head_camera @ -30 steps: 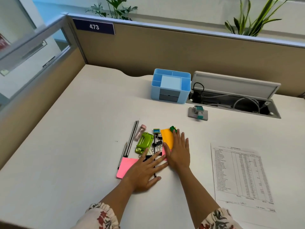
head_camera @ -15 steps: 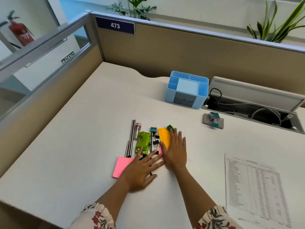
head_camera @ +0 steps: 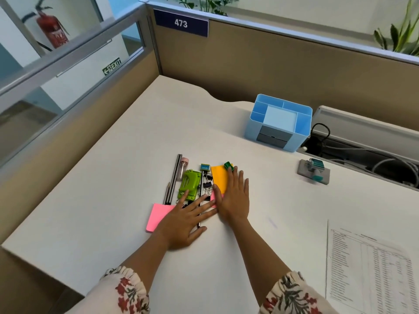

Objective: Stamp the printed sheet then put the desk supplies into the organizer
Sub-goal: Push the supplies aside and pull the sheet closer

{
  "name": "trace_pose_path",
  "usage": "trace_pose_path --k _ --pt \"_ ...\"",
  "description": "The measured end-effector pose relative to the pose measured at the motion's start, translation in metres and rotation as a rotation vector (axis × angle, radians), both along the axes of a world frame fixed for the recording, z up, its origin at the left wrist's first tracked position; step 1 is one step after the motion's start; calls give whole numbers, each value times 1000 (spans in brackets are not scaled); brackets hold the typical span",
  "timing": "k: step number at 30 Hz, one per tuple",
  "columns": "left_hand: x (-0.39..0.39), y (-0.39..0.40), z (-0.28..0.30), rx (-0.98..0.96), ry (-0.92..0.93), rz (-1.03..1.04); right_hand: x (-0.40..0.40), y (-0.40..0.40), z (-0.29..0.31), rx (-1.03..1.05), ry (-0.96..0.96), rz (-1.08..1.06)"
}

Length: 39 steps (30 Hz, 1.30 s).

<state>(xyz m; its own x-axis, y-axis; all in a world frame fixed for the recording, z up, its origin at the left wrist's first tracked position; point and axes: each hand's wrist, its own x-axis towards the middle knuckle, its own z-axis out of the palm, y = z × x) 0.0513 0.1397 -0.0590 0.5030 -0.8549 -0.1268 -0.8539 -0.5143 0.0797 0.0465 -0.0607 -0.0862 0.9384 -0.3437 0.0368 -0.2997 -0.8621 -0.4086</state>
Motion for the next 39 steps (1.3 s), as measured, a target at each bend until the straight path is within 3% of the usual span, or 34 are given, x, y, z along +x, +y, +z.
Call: trace_pose_path --k 28,39 --pt "35 61 7 23 -20 164 75 53 7 56 100 306" --pt "34 60 4 -9 -27 159 54 39 16 346 28 277"
